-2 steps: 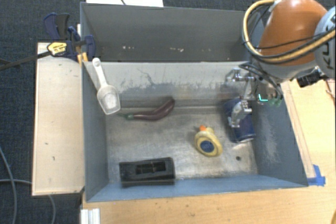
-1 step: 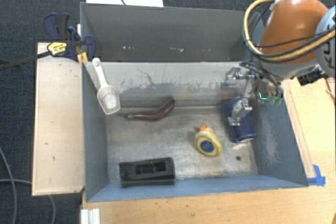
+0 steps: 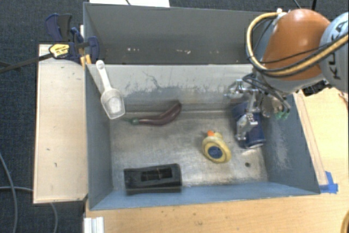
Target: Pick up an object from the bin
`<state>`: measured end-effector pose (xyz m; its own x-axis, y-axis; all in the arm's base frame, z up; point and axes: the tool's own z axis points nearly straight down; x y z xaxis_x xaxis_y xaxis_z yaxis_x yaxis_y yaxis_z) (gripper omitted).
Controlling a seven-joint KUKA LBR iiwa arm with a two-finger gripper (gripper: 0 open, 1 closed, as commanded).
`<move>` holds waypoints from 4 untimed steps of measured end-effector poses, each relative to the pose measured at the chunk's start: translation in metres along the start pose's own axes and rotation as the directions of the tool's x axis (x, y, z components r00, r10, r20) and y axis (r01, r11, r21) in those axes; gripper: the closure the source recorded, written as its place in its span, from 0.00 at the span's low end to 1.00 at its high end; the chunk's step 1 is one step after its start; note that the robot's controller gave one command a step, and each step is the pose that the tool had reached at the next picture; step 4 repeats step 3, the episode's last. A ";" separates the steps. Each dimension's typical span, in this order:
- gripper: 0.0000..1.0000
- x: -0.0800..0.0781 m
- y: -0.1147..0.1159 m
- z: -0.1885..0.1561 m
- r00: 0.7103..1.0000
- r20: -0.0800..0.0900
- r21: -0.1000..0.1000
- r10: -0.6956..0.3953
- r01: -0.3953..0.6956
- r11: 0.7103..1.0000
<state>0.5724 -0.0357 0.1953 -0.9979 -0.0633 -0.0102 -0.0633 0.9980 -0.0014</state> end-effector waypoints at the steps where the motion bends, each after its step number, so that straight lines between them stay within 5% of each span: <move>1: 1.00 0.049 0.048 0.114 0.998 0.029 -0.007 -0.062 0.062 0.998; 2: 1.00 0.049 0.048 0.114 0.998 0.029 -0.007 -0.063 0.063 0.998; 3: 1.00 0.046 0.042 -0.009 0.994 -0.007 -0.002 -0.113 0.113 0.994; 4: 1.00 0.046 0.042 -0.009 0.994 -0.007 -0.002 -0.113 0.113 0.994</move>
Offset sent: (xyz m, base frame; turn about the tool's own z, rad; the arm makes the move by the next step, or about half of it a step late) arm 0.0000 0.0000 0.0000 0.0000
